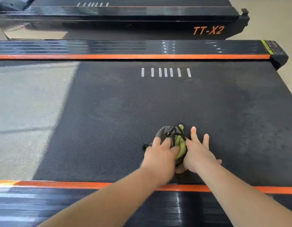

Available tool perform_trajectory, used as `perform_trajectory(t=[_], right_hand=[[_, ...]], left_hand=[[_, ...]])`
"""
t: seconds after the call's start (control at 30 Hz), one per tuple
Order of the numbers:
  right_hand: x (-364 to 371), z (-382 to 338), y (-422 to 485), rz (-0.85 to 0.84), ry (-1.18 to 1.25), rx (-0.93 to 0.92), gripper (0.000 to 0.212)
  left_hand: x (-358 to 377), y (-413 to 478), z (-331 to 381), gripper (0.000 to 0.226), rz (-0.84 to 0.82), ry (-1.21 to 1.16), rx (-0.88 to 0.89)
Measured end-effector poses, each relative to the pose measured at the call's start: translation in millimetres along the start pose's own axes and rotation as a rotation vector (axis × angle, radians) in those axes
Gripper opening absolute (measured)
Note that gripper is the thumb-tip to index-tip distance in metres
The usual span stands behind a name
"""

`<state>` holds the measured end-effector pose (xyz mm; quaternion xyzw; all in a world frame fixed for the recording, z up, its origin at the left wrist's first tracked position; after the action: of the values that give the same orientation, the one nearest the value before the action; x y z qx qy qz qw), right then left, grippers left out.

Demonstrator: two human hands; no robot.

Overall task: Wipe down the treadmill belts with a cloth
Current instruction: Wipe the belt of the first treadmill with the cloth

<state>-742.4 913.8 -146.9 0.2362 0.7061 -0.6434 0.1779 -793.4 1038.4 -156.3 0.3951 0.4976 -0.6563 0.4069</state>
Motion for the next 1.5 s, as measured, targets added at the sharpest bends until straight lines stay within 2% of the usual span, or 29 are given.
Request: perform_trajectory(t=[0.07, 0.1, 0.2, 0.27, 0.3, 0.37, 0.4, 0.47, 0.5, 0.57, 0.63, 0.67, 0.73, 0.8, 0.87, 0.97, 1.07, 1.13, 1.23, 1.3, 1.37, 1.43, 1.5], right_hand=[[0.1, 0.2, -0.1, -0.001, -0.007, 0.0, 0.141], [-0.2, 0.5, 0.3, -0.002, -0.014, 0.004, 0.142], [-0.1, -0.1, 1.9, -0.004, -0.033, 0.014, 0.145], [0.6, -0.2, 3.3, -0.003, -0.039, 0.021, 0.145], [0.6, -0.3, 4.0, -0.003, -0.034, 0.025, 0.145], [-0.9, -0.9, 3.4, -0.001, -0.042, 0.034, 0.141], [-1.8, -1.2, 2.9, 0.001, -0.058, 0.036, 0.138], [-2.4, -0.9, 2.5, -0.009, -0.044, 0.031, 0.137], [-2.4, -0.4, 1.9, -0.016, -0.027, 0.027, 0.14], [-2.1, -0.6, 0.8, -0.023, -0.026, 0.015, 0.144], [-0.8, -1.7, 1.2, -0.02, -0.037, 0.013, 0.145], [-0.4, -1.3, 0.8, -0.017, -0.042, 0.015, 0.144], [-0.7, -1.1, 1.0, -0.005, -0.026, 0.012, 0.134], [-1.2, 0.7, 2.0, 0.028, -0.029, -0.011, 0.116], [-1.1, 3.1, 2.5, 0.023, -0.084, -0.014, 0.119], [-1.2, 2.3, 2.4, -0.004, -0.05, -0.038, 0.143], [1.5, 1.4, 4.3, 0.005, -0.055, -0.02, 0.148], [0.9, 1.9, 6.8, 0.011, -0.047, -0.003, 0.141], [1.3, 1.9, 14.4, 0.036, -0.097, 0.03, 0.114], [1.2, 4.1, 14.7, 0.056, -0.112, 0.039, 0.113], [2.1, 4.4, 12.1, 0.083, -0.028, -0.021, 0.111], [3.1, 5.0, 5.8, 0.059, 0.015, -0.037, 0.13], [3.4, 2.9, 1.4, 0.025, -0.024, -0.02, 0.143]], left_hand=[[-3.7, 2.6, -22.3, 0.038, 0.044, 0.024, 0.09], [-6.5, 8.9, -44.8, 0.038, 0.056, 0.047, 0.059], [-25.2, 21.2, -97.6, 0.04, 0.106, -0.066, -0.284], [-22.1, 12.7, -79.9, 0.04, 0.125, -0.133, -0.359], [-15.1, 2.2, -60.7, 0.041, 0.101, -0.127, -0.308], [5.2, -32.5, -25.1, 0.039, 0.055, -0.148, -0.035], [12.2, -47.6, -20.2, 0.039, 0.022, -0.185, 0.079], [11.5, -48.6, -42.3, 0.042, -0.013, -0.174, 0.191], [7.7, -39.7, -59.7, 0.043, -0.016, -0.114, 0.184], [-4.1, -19.8, -89.8, 0.044, 0.045, -0.024, 0.033], [-8.6, -14.8, -95.3, 0.044, 0.123, -0.113, -0.216], [-3.1, -20.1, -84.9, 0.044, 0.132, -0.188, -0.276], [11.3, -41.3, -47.0, 0.042, 0.061, -0.252, -0.147], [16.8, -64.5, -20.5, 0.038, -0.023, -0.253, 0.115], [6.3, -63.4, -38.0, 0.035, -0.094, -0.198, 0.218], [-16.2, -53.1, -89.5, 0.04, -0.252, -0.029, 0.146], [-22.7, -52.1, -93.9, 0.045, -0.31, -0.08, 0.087], [-13.7, -47.2, -63.6, 0.045, -0.268, -0.177, 0.115], [0.5, -39.7, -23.1, 0.042, -0.143, -0.245, 0.133], [3.7, -38.7, -21.7, 0.041, -0.112, -0.235, 0.105], [2.4, -48.0, -32.0, 0.042, -0.105, -0.237, 0.139], [-4.3, -57.8, -53.4, 0.044, -0.161, -0.185, 0.137], [-13.3, -60.2, -91.6, 0.045, -0.216, -0.124, 0.03]])
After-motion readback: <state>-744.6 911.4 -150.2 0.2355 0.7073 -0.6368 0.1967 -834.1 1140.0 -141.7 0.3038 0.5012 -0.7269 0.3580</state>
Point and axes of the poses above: each hand's wrist, its own y-axis towards the middle knuckle, its own x-axis out of the palm, z = x × y, the point moved 2 cm from there along y, towards the middle knuckle, and after that the axes turned 6 degrees about -z, right-handed, at the moved point
